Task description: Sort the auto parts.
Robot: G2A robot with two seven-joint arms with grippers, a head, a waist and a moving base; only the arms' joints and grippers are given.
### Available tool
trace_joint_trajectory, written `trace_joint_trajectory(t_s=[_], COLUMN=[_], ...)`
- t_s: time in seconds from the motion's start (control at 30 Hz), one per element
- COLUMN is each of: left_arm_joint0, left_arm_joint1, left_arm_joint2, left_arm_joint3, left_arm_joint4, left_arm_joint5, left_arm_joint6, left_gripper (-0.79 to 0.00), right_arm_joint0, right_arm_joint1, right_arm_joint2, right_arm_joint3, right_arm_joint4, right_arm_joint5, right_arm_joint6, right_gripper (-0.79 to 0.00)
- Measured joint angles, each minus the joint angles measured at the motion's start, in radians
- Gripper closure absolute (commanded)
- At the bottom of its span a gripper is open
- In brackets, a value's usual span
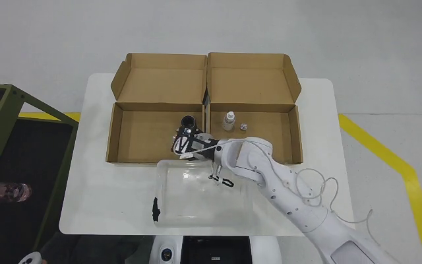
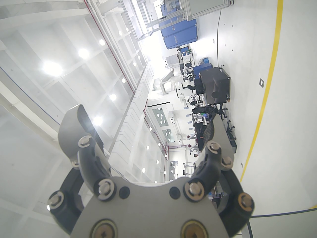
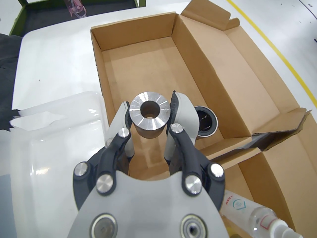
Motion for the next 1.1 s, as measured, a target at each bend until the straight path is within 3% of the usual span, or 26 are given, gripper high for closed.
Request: trace_joint_trajectory(t_s=[0.4, 0.57, 0.67, 0.87, 1.1], left_arm_joint0=[0.000, 0.000, 0.000, 0.000, 0.000], left_arm_joint1=[0.000, 0.000, 0.000, 0.000, 0.000], left_arm_joint2=[0.000, 0.000, 0.000, 0.000, 0.000], left_arm_joint3=[0.000, 0.000, 0.000, 0.000, 0.000], left_arm_joint4=[0.000, 0.000, 0.000, 0.000, 0.000], left_arm_joint5=[0.000, 0.000, 0.000, 0.000, 0.000], left_arm_joint6=[0.000, 0.000, 0.000, 0.000, 0.000], left_gripper=[-0.785, -0.785, -0.785, -0.785, -0.785], right_arm_joint0=[0.090, 0.109, 0.116, 0.126, 0.126], right_arm_joint1=[-0.044, -0.058, -0.065, -0.076, -0.082], right_arm_joint2=[-0.073, -0.100, -0.111, -0.118, -0.114], right_arm_joint3=[0.131, 0.173, 0.195, 0.226, 0.232], right_arm_joint4=[-0.028, -0.046, -0.061, -0.074, -0.085], right_arm_joint5=[0.037, 0.031, 0.030, 0.026, 0.009], right_arm_joint6=[0.052, 0.063, 0.070, 0.069, 0.070], right_gripper=[0.000, -0.037, -0.089, -0.326, -0.382])
